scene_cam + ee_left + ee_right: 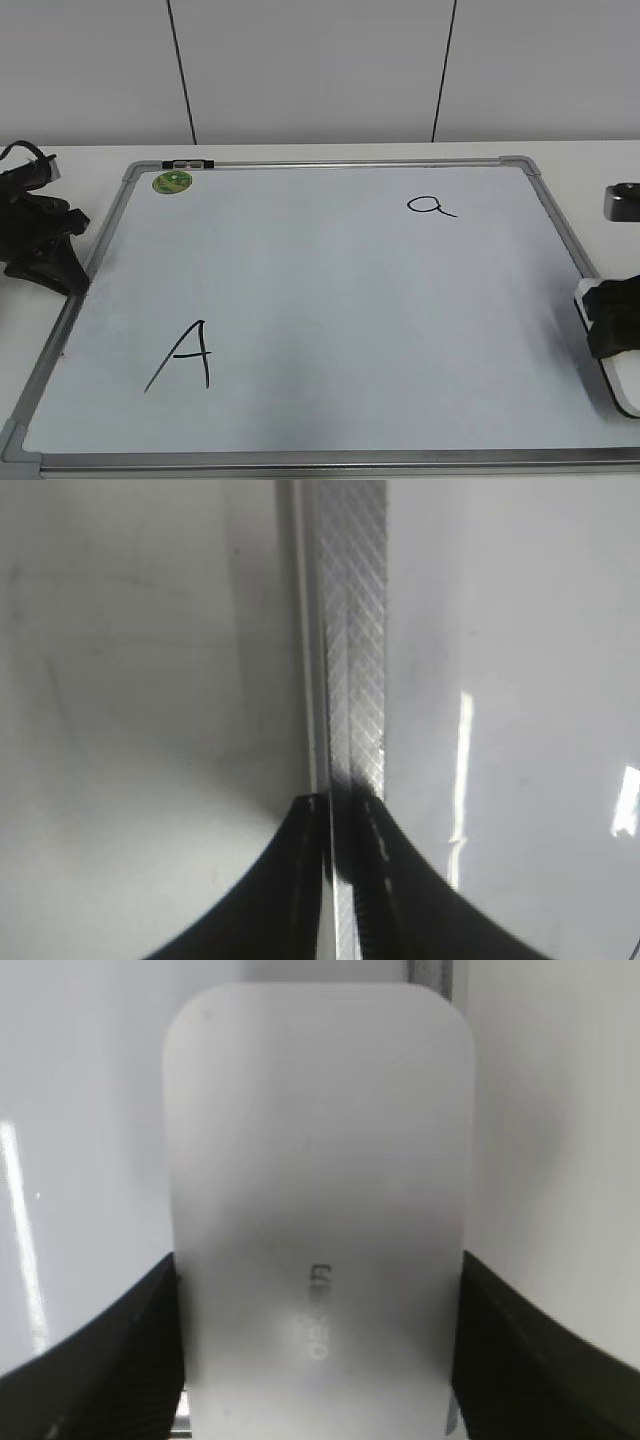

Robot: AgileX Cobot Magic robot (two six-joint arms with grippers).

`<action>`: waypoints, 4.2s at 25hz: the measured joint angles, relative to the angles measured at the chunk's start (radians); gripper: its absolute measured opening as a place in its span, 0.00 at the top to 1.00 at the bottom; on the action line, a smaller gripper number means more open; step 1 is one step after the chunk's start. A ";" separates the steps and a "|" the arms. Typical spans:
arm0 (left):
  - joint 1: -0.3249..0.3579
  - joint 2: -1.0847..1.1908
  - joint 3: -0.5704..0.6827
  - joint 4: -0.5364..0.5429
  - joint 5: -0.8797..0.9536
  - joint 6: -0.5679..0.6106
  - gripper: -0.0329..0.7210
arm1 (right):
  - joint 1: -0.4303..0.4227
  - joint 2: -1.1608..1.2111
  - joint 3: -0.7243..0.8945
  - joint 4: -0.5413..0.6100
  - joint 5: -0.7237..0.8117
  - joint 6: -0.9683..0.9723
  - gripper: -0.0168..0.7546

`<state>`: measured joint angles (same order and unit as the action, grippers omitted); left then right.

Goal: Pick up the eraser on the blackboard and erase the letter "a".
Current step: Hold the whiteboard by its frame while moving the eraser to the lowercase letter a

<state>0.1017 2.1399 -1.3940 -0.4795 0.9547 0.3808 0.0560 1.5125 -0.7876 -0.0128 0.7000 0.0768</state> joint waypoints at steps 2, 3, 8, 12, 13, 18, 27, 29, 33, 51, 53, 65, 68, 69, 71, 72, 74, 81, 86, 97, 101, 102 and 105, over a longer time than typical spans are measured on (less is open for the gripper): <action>0.000 0.000 0.000 0.000 0.000 0.000 0.88 | 0.000 -0.003 -0.034 0.000 0.025 0.000 0.30; 0.000 0.000 0.000 0.001 0.000 0.000 0.88 | 0.000 -0.003 -0.063 0.000 0.044 -0.003 0.30; 0.000 0.000 0.000 0.003 0.002 0.000 0.88 | 0.000 0.055 -0.276 0.000 0.165 -0.028 0.30; 0.000 0.000 0.000 0.005 0.002 0.000 0.88 | 0.000 0.165 -0.480 0.000 0.260 -0.059 0.30; 0.000 0.000 0.000 0.005 0.002 0.000 0.88 | 0.000 0.200 -0.532 0.000 0.278 -0.068 0.30; 0.000 0.000 0.000 0.005 0.003 0.000 0.88 | 0.000 0.383 -0.772 0.013 0.383 -0.095 0.30; 0.000 0.000 -0.002 0.007 0.005 0.000 0.88 | 0.040 0.682 -1.109 0.040 0.517 -0.123 0.30; 0.000 0.000 -0.002 0.007 0.005 0.000 0.88 | 0.060 0.740 -1.191 0.040 0.519 -0.125 0.30; 0.000 0.000 -0.002 0.008 0.005 0.000 0.88 | 0.085 0.874 -1.354 0.041 0.519 -0.127 0.30; 0.000 0.000 -0.002 0.011 0.006 0.000 0.88 | 0.083 1.019 -1.536 0.074 0.548 -0.133 0.30; 0.000 0.000 -0.002 0.011 0.006 0.000 0.88 | 0.083 1.020 -1.536 0.088 0.549 -0.133 0.30; 0.000 0.000 -0.002 0.014 0.006 0.000 0.88 | 0.221 1.025 -1.538 0.086 0.526 -0.172 0.30; 0.000 0.000 -0.002 0.014 0.006 0.000 0.88 | 0.245 1.025 -1.538 0.068 0.526 -0.178 0.30; 0.000 0.000 -0.002 0.014 0.006 0.000 0.88 | 0.249 1.027 -1.538 0.060 0.526 -0.178 0.30; 0.000 0.000 -0.002 0.014 0.006 0.000 0.88 | 0.251 1.027 -1.538 0.049 0.525 -0.178 0.30; 0.000 0.000 -0.002 0.014 0.006 0.000 0.88 | 0.253 1.027 -1.538 0.044 0.525 -0.178 0.30; 0.000 0.000 -0.002 0.014 0.006 0.000 0.88 | 0.257 1.027 -1.538 0.027 0.524 -0.169 0.30; 0.000 0.000 -0.002 0.014 0.006 0.000 0.88 | 0.240 1.027 -1.538 0.013 0.523 -0.152 0.30; 0.000 0.000 -0.002 0.014 0.006 0.000 0.88 | 0.204 1.027 -1.539 0.029 0.521 -0.148 0.30; 0.000 0.000 -0.002 0.014 0.005 0.000 0.88 | 0.110 1.021 -1.537 0.003 0.517 -0.142 0.30; 0.000 0.000 -0.002 0.014 0.005 0.000 0.88 | 0.094 1.001 -1.525 -0.030 0.524 -0.142 0.30; 0.000 0.000 -0.002 0.014 0.005 0.000 0.88 | 0.091 0.992 -1.521 -0.040 0.531 -0.144 0.30; 0.000 0.000 -0.002 0.014 0.005 0.000 0.88 | 0.085 0.937 -1.517 -0.049 0.538 -0.148 0.30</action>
<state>0.1017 2.1399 -1.3957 -0.4651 0.9593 0.3808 0.1408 2.4499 -2.3044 -0.0613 1.2381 -0.0713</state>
